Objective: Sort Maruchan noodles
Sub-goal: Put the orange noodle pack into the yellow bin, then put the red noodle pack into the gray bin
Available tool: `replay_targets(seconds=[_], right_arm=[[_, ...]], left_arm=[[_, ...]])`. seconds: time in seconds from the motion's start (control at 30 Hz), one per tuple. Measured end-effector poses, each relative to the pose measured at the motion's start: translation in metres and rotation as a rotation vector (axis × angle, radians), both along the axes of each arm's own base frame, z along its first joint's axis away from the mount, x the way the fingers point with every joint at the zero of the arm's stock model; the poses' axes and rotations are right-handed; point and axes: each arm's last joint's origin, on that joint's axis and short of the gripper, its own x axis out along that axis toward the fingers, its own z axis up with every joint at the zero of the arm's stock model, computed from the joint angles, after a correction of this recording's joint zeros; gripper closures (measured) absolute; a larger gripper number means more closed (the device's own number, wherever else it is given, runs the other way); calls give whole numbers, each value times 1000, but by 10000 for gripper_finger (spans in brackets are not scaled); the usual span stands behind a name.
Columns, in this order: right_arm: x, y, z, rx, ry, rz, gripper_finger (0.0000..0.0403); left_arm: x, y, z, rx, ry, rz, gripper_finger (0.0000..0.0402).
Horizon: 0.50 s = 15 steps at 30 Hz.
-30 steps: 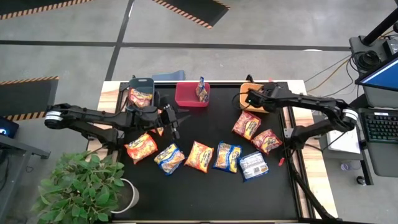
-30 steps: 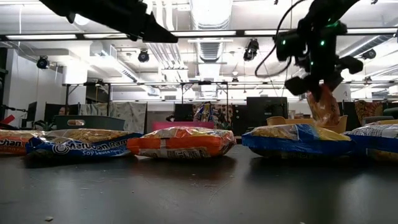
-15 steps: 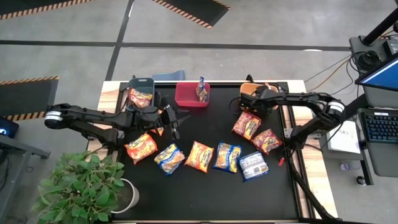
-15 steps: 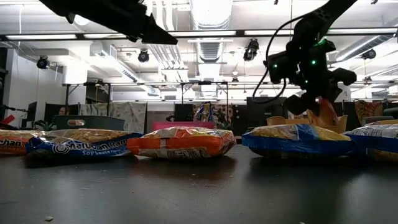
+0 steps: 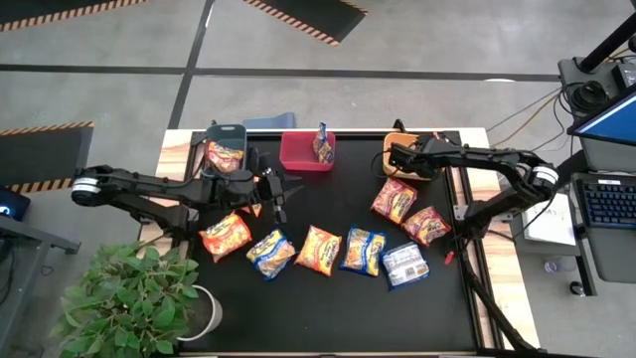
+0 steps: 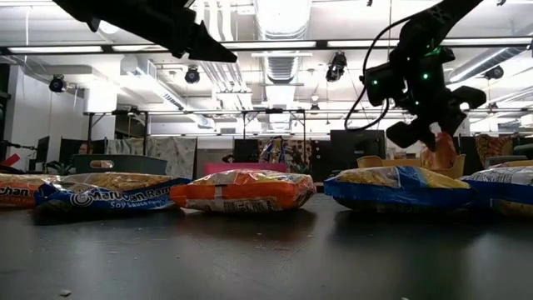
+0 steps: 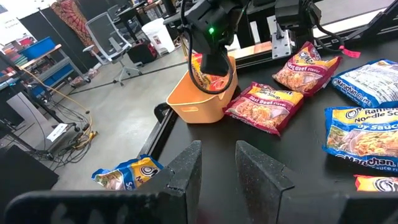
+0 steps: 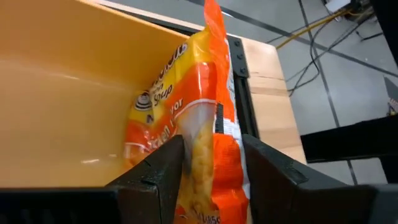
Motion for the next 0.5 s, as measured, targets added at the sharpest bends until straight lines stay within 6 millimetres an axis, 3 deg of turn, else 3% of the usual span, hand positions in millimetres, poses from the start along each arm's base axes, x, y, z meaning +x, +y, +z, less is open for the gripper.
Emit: replay_targets(seconds=[0.3,0.5], right_arm=[[-12,1,16,-29,-39,-19,250],[-13,8,44,-33,-165,40,250]], left_arm=[[0,0,0,0,1,0,319],[0,0,0,0,1,0,319]])
